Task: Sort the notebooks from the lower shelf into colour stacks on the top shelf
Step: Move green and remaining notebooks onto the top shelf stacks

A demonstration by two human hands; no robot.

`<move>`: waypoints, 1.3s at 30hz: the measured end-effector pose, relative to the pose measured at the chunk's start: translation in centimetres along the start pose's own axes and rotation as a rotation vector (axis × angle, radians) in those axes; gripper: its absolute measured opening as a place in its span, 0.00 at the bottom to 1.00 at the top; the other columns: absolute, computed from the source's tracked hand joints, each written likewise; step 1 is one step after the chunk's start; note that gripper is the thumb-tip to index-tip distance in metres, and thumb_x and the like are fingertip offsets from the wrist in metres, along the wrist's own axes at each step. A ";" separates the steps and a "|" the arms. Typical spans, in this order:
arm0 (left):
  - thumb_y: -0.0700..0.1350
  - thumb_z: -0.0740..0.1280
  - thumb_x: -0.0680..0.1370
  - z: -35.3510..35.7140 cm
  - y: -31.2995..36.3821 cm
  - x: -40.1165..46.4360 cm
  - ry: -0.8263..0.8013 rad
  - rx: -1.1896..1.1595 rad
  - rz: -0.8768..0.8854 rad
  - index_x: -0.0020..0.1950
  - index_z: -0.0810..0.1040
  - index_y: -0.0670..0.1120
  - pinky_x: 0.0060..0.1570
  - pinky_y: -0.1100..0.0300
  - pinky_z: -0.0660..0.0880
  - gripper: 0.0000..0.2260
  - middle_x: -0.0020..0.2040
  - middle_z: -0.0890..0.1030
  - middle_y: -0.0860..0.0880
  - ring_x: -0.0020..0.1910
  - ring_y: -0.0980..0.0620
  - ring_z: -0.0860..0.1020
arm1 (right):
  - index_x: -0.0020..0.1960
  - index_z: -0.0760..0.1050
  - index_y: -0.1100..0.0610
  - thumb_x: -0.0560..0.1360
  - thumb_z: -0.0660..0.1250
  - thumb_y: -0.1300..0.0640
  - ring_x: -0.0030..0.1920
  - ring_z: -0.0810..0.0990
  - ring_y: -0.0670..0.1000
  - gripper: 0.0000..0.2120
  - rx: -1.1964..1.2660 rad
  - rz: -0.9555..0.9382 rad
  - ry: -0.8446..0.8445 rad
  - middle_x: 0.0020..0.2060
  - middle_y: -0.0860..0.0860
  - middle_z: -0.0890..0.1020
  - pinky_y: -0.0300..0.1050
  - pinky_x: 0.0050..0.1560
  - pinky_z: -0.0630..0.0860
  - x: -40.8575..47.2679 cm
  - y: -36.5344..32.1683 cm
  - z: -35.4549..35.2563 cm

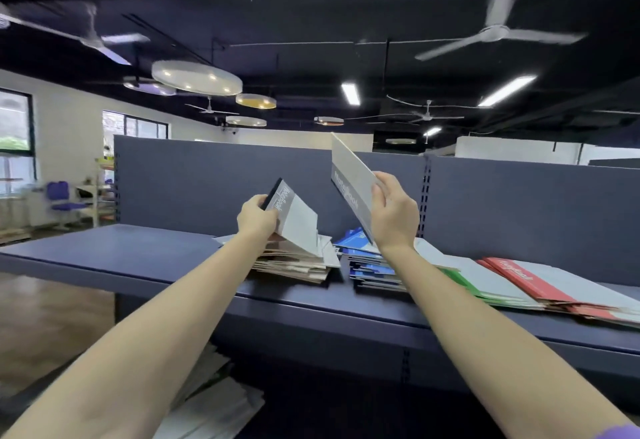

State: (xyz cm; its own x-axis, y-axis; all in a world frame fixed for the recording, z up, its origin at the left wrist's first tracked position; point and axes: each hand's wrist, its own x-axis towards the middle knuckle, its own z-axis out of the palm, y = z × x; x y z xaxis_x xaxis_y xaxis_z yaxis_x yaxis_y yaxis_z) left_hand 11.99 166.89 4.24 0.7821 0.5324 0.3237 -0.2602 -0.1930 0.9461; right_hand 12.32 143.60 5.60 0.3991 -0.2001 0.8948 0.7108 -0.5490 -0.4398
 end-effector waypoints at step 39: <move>0.43 0.61 0.77 -3.3 -2.6 0.5 -0.308 0.916 0.373 0.48 0.80 0.48 0.48 0.54 0.71 0.08 0.46 0.81 0.49 0.51 0.43 0.75 | 0.40 0.73 0.62 0.72 0.57 0.66 0.27 0.78 0.58 0.06 -0.334 0.418 -0.896 0.35 0.60 0.79 0.47 0.33 0.79 -3.5 -4.6 7.8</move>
State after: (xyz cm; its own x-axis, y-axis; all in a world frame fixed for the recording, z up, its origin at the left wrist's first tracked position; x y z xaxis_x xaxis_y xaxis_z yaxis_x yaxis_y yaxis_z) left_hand 11.14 170.35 2.01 0.8845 0.1011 0.4554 -0.0860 -0.9242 0.3722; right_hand 12.17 153.13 3.84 0.9570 0.1750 0.2313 0.2755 -0.7984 -0.5354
